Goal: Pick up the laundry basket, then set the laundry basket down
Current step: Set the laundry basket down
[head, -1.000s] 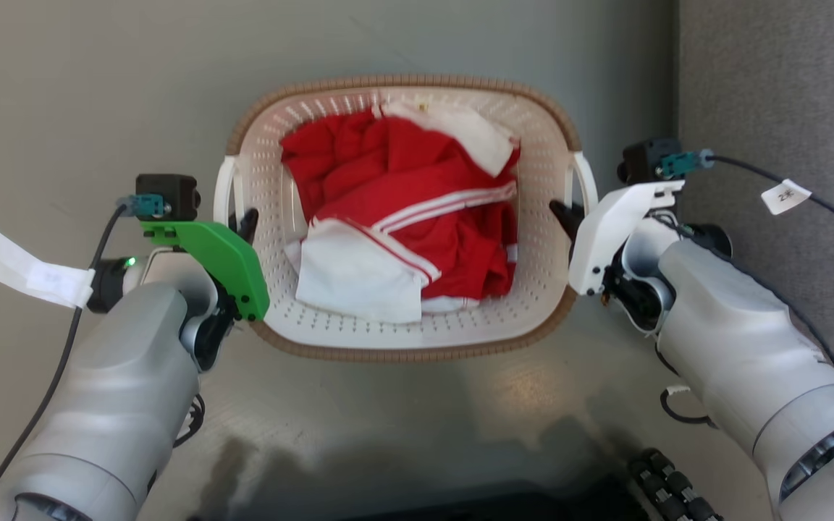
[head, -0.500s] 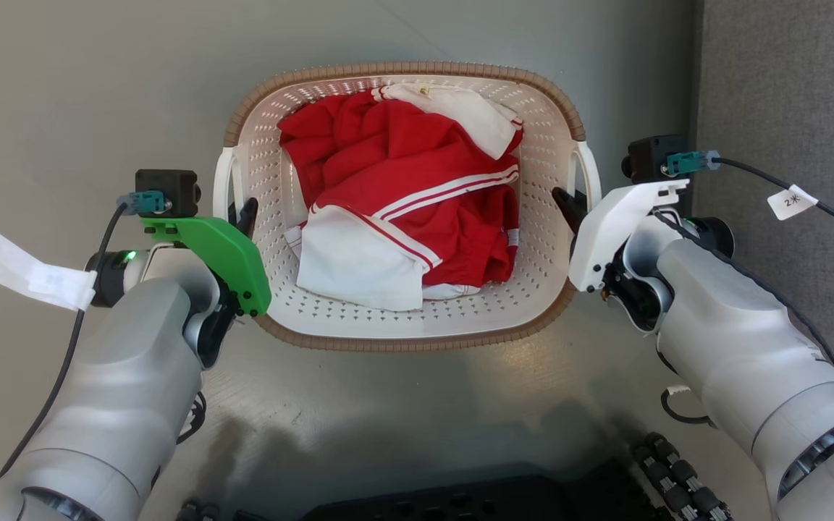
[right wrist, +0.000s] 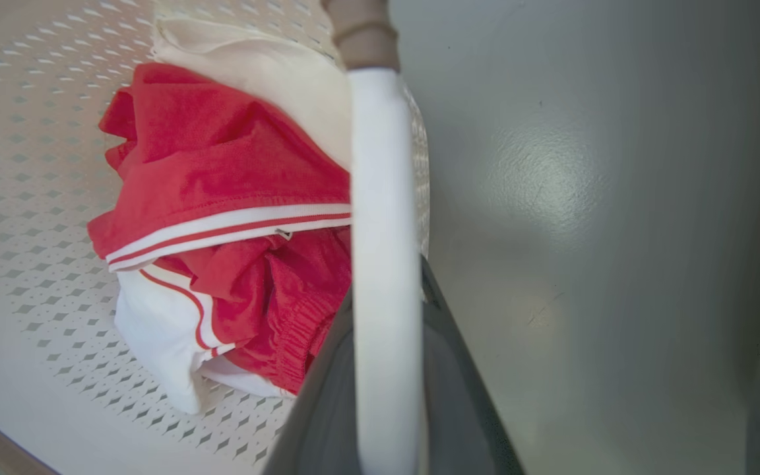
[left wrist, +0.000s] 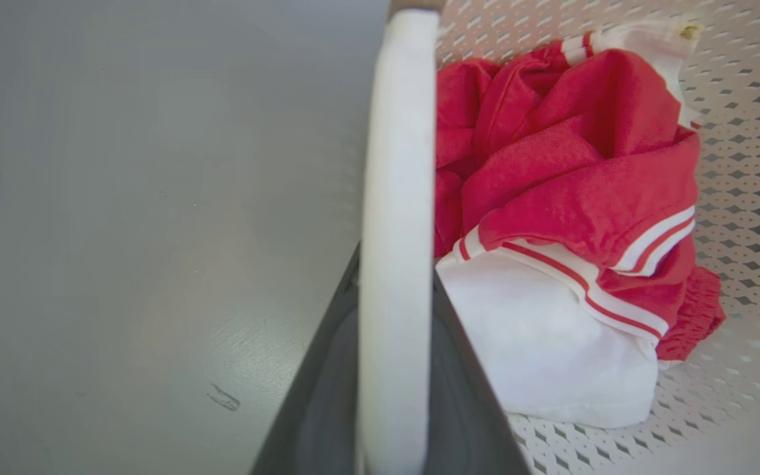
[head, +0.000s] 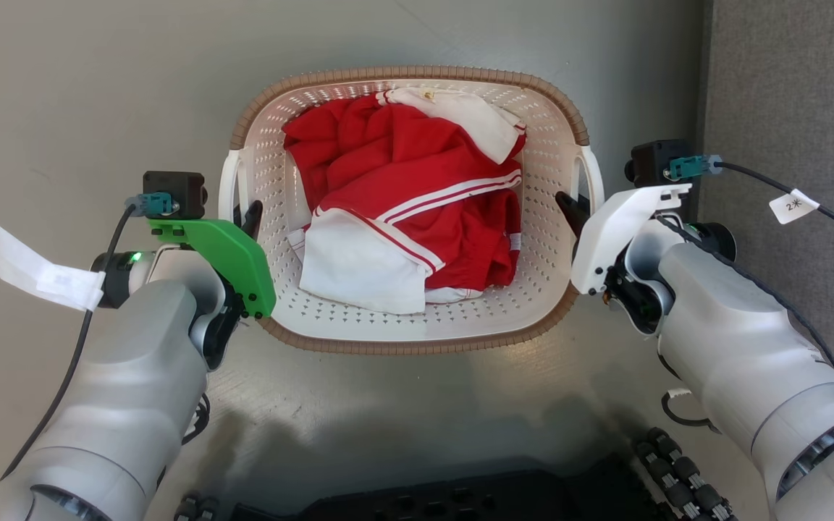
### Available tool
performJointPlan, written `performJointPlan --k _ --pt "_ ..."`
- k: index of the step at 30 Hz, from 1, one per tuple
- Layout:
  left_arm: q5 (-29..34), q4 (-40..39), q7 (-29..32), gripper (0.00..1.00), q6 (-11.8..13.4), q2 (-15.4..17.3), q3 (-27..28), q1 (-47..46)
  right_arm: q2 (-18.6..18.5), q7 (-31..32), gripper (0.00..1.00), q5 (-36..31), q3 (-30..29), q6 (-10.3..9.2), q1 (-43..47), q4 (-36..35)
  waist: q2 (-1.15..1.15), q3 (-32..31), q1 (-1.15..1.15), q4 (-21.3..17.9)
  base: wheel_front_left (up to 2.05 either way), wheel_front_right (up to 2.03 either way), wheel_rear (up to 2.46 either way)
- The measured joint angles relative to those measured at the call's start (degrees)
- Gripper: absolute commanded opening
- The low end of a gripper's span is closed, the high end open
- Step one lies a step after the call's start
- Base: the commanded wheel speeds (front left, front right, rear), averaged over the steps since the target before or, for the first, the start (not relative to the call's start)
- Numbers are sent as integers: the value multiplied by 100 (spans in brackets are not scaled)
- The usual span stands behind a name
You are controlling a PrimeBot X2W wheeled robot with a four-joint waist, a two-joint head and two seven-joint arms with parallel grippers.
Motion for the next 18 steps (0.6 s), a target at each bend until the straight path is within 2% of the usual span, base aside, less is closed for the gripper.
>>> performJointPlan --k 2,3,4,5,6,7,18 --pt "-3 27 -1 0 -1 -10 -4 -10 3 0 0 7 10 0 -8 11 0 10 0 2 0 0 0" --pt "-5 41 -2 0 -1 -13 -4 -14 4 0 3 10 15 0 -12 15 0 14 0 2 0 0 0" --pt "-14 58 -3 0 -1 -18 -3 -22 8 0 11 12 21 0 -14 15 0 17 0 3 0 0 0" --pt "-20 69 -9 40 -1 -19 -3 -30 11 0 27 29 29 1 -18 15 0 19 0 4 0 0 0" --pt "-20 81 -9 89 -1 -19 -4 -38 13 0 96 43 34 12 -23 15 0 21 0 5 0 0 0" --pt "-20 93 -9 100 -2 -16 -5 -42 13 -1 100 43 38 54 -26 15 0 23 0 6 0 0 0" --pt "-24 141 -9 100 -4 -18 -56 -95 29 -8 100 102 66 54 -51 100 0 10 0 9 0 0 0"
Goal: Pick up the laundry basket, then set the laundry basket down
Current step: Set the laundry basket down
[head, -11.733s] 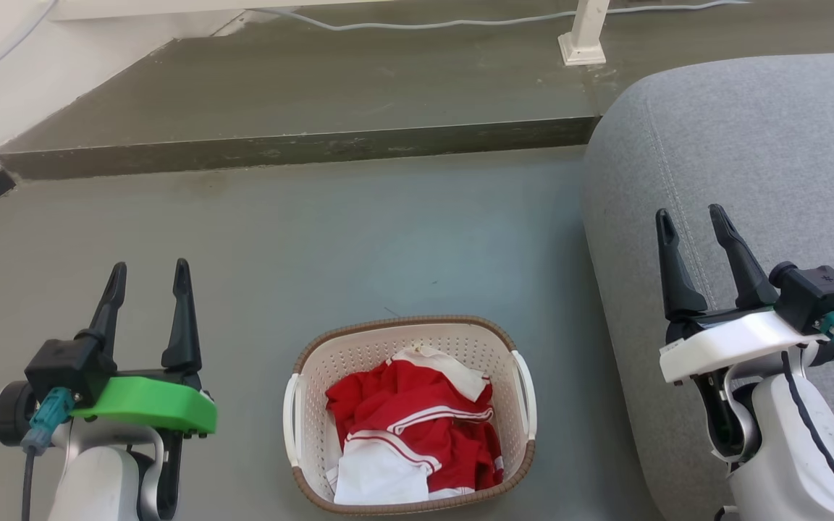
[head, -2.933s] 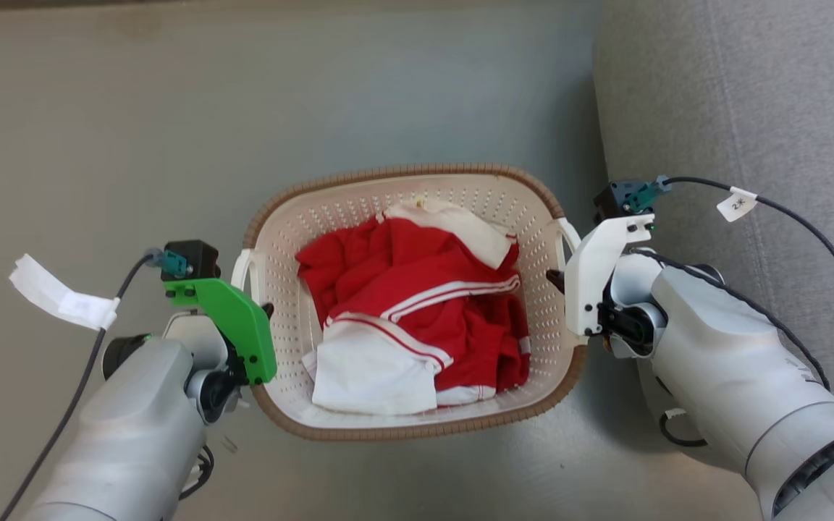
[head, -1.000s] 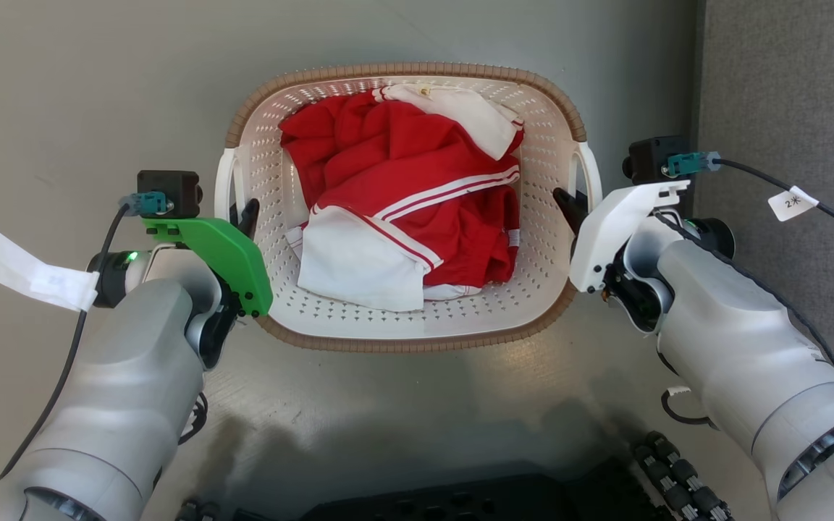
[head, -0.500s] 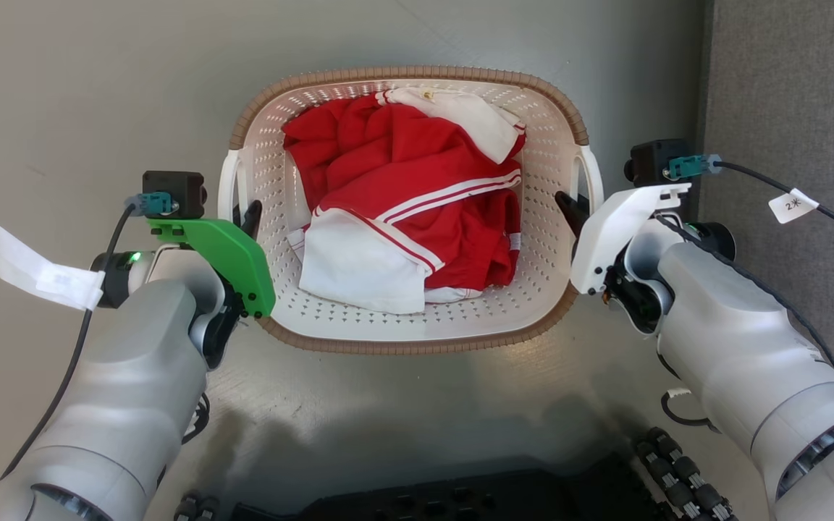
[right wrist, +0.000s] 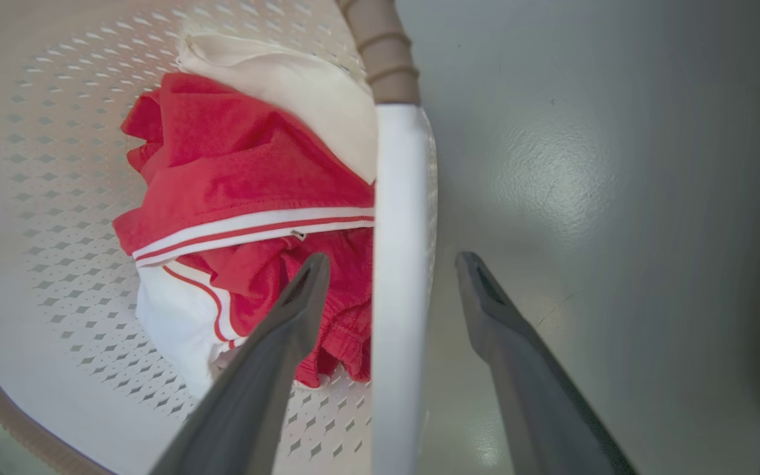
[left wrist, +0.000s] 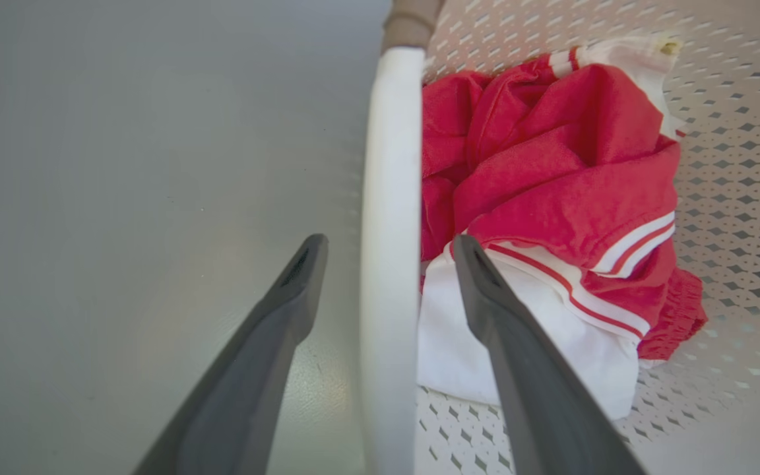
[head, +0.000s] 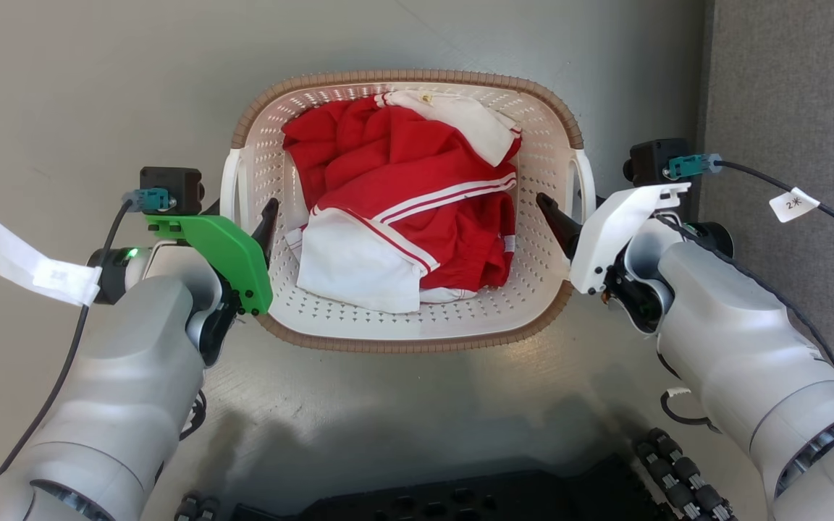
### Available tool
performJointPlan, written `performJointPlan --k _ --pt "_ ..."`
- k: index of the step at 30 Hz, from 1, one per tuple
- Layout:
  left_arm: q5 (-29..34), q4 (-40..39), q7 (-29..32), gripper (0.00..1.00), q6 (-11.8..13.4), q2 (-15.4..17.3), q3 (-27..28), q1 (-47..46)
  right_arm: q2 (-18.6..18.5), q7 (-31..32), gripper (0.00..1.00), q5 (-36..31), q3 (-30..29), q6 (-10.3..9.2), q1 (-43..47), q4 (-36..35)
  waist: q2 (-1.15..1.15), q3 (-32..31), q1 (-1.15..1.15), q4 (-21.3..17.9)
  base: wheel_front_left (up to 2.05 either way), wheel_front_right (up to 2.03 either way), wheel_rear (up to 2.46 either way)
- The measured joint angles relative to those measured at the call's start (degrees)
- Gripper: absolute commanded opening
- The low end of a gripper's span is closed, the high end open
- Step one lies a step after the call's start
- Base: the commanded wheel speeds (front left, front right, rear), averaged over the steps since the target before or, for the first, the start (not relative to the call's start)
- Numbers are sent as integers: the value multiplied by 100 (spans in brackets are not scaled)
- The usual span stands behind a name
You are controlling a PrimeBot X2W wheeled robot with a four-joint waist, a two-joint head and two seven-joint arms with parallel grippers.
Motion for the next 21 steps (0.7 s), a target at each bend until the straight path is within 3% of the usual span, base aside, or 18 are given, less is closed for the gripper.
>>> performJointPlan --k 10,21 --pt "-99 130 -126 100 -23 1 -100 20 60 -115 100 44 113 0 3 42 0 -226 0 -13 0 0 0" --pt "-100 186 -372 100 -24 12 -155 386 65 -359 100 100 176 0 256 91 0 -919 0 -56 0 0 0"
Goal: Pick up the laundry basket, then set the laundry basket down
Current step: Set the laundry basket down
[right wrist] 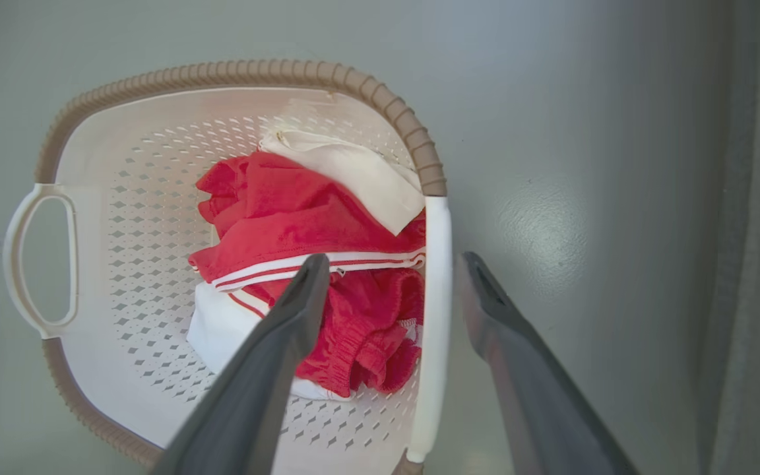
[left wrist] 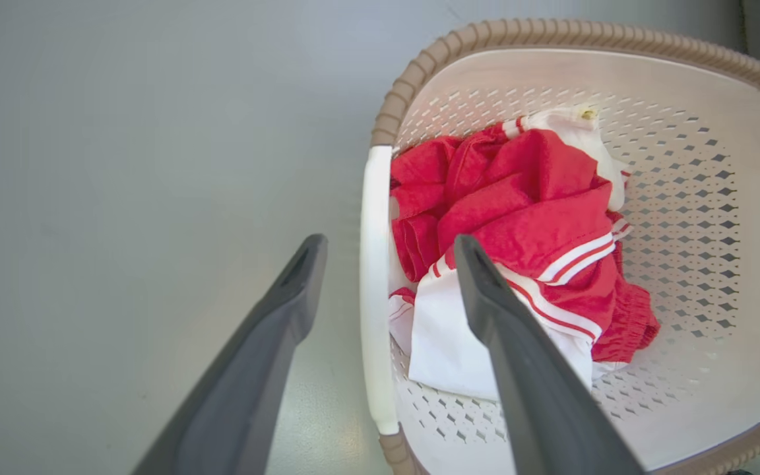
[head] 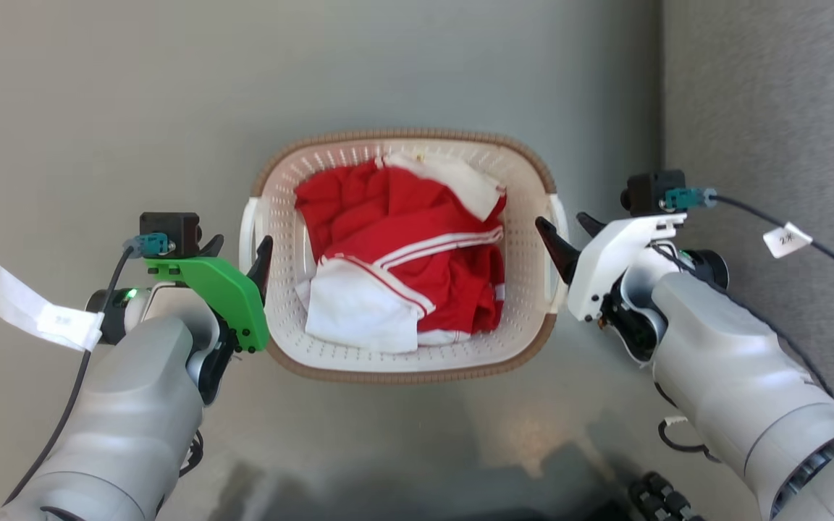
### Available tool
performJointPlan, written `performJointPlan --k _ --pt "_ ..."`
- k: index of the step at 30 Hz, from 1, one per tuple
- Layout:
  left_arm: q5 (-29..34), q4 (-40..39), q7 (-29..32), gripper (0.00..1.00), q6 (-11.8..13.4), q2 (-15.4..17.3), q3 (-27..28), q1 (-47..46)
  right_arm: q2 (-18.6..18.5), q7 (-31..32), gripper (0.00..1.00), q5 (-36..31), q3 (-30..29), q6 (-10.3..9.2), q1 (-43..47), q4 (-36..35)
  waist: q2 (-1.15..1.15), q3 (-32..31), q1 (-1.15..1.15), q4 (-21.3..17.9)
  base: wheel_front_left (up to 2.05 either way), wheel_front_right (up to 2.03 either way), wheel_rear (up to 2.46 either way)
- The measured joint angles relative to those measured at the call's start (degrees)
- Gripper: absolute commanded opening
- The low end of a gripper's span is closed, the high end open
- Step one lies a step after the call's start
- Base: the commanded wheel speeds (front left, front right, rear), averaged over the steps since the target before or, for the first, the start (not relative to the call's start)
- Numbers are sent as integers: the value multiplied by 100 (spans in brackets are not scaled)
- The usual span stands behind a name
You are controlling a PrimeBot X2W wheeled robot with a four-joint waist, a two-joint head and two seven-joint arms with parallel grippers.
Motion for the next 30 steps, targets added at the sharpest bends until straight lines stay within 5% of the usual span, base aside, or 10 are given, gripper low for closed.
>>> performJointPlan --k 18,30 --pt "13 -291 -208 100 0 80 -53 641 -91 -608 100 186 7 0 689 -190 0 -1500 -1 -62 0 0 0" --pt "288 -1392 -208 100 93 439 1160 867 -336 -765 100 191 -234 0 964 -483 0 -2530 -1 -82 0 0 0"
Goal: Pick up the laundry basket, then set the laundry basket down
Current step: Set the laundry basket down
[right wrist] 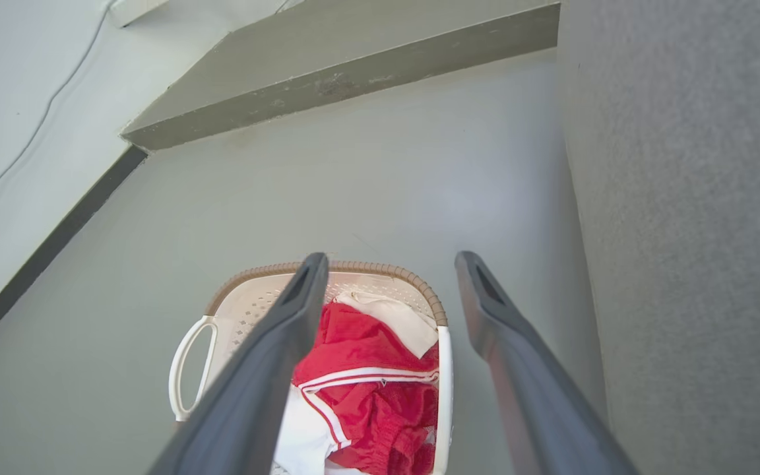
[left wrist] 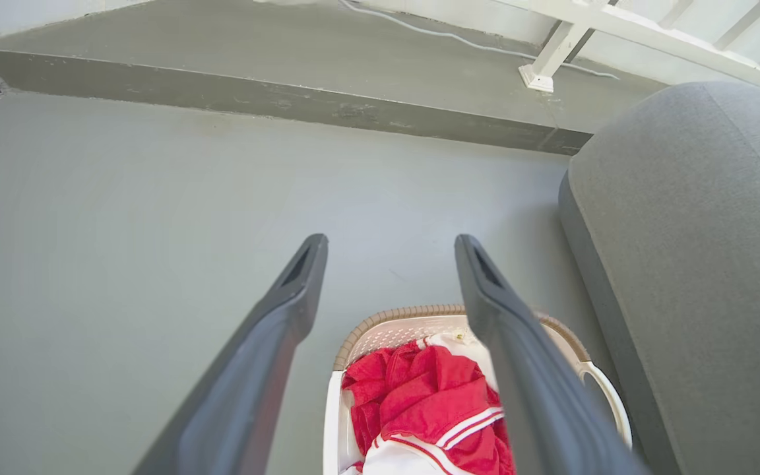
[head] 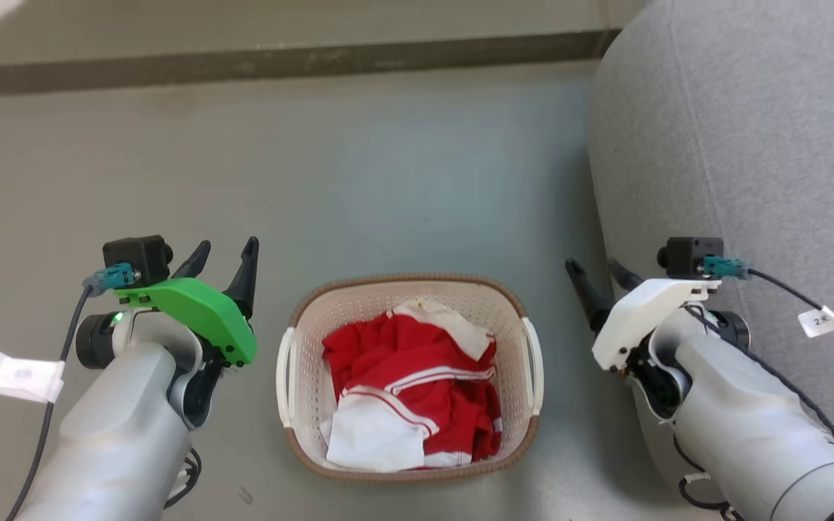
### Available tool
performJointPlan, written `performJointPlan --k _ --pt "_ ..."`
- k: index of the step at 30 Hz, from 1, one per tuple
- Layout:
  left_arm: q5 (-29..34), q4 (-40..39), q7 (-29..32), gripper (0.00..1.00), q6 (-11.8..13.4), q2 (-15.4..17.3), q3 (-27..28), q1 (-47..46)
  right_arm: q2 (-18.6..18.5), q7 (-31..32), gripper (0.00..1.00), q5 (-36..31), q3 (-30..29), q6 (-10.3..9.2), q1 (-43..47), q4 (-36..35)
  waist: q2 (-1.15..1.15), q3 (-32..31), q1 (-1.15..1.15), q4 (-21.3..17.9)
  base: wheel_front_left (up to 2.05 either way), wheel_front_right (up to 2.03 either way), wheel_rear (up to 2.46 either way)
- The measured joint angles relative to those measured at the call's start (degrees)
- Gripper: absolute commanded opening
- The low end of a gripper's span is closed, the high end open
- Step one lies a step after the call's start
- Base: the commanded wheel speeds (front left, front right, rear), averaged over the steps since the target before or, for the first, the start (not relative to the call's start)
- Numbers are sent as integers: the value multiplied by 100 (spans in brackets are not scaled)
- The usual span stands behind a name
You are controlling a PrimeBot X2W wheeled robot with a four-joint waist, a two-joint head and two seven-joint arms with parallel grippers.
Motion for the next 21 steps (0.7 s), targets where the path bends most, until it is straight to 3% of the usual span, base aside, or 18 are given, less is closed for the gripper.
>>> performJointPlan --k 5,21 --pt "328 -430 0 100 144 170 325 230 -152 -2 100 -170 -461 -13 -41 -591 0 -306 0 -12 0 0 0" --pt "1239 -1960 -4 100 498 314 1319 956 -695 -12 100 -1406 -2040 -548 240 -2682 0 -717 0 -52 0 0 0"
